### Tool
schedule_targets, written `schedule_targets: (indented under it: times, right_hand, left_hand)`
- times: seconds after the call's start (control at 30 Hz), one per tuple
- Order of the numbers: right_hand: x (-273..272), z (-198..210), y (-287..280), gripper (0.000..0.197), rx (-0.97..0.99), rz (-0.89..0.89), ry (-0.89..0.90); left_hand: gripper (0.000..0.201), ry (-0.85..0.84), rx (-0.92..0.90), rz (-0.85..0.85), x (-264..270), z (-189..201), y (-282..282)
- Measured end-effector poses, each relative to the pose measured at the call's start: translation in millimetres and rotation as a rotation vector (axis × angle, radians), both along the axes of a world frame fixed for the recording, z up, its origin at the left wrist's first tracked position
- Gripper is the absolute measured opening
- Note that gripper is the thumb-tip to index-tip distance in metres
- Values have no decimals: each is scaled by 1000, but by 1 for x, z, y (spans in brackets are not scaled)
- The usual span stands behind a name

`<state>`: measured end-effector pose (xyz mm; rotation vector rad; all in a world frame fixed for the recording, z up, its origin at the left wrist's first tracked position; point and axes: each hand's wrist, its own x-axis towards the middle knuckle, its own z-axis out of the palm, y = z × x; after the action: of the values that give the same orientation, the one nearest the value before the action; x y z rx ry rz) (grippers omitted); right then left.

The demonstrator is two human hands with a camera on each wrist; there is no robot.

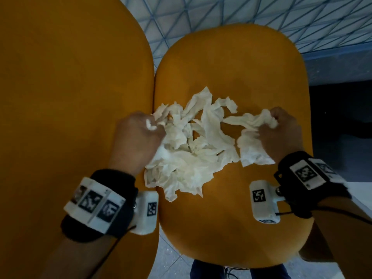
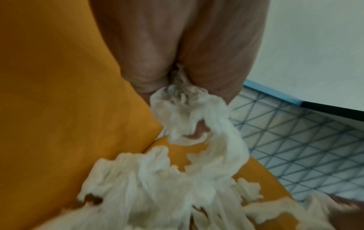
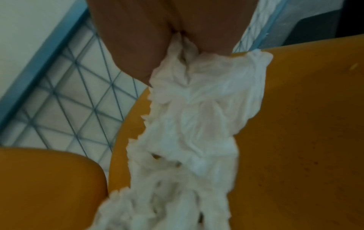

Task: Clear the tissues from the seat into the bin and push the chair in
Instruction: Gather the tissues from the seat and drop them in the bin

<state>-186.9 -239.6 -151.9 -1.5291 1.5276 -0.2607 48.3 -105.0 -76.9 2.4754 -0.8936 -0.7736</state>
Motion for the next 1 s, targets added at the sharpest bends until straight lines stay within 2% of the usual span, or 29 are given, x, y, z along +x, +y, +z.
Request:
schedule_targets:
  times: [0.07, 0.13, 0.23, 0.3, 0.37, 0.43, 0.5, 0.57, 0.67, 0.77, 0.9, 1.0]
  right_hand:
    - [2, 7, 2, 15, -17, -56, -71]
    - [9, 14, 9, 20, 9, -8, -144]
    - [28, 17, 22, 27, 125, 165, -157]
    - [40, 8, 30, 42, 152, 300, -54]
    - [48, -5, 34, 57, 149, 434, 124]
    - [51, -16, 35, 56, 151, 501, 292]
    - [51, -21, 34, 45, 134, 519, 394]
    - [48, -22, 32, 36, 121, 460, 351]
    - [40, -12, 30, 31, 104, 285, 181]
    - [28, 6, 30, 34, 82, 128, 68]
    - [10, 20, 33, 22, 117, -72, -49]
    - [-4, 29, 39, 15, 143, -151, -122]
  left_hand:
    - [15, -36, 47, -97, -15, -8, 1]
    - [16, -72, 97, -149, -27, -17, 2]
    - [36, -104, 183, -213, -36, -37, 2]
    - [40, -137, 249, -249, -37, -48, 3]
    - [29, -190, 253, -243, -35, -54, 2]
    - [26, -227, 185, -223, -33, -50, 2]
    - [27, -255, 87, -192, -32, -41, 4]
    - [28, -241, 1, -146, -31, -29, 9]
    - [31, -194, -113, -36, -30, -14, 18]
    - [13, -164, -180, 27, -35, -2, 25]
    - [24, -70, -208, 61, -53, 14, 31]
    - [29, 67, -171, 67, -71, 21, 34]
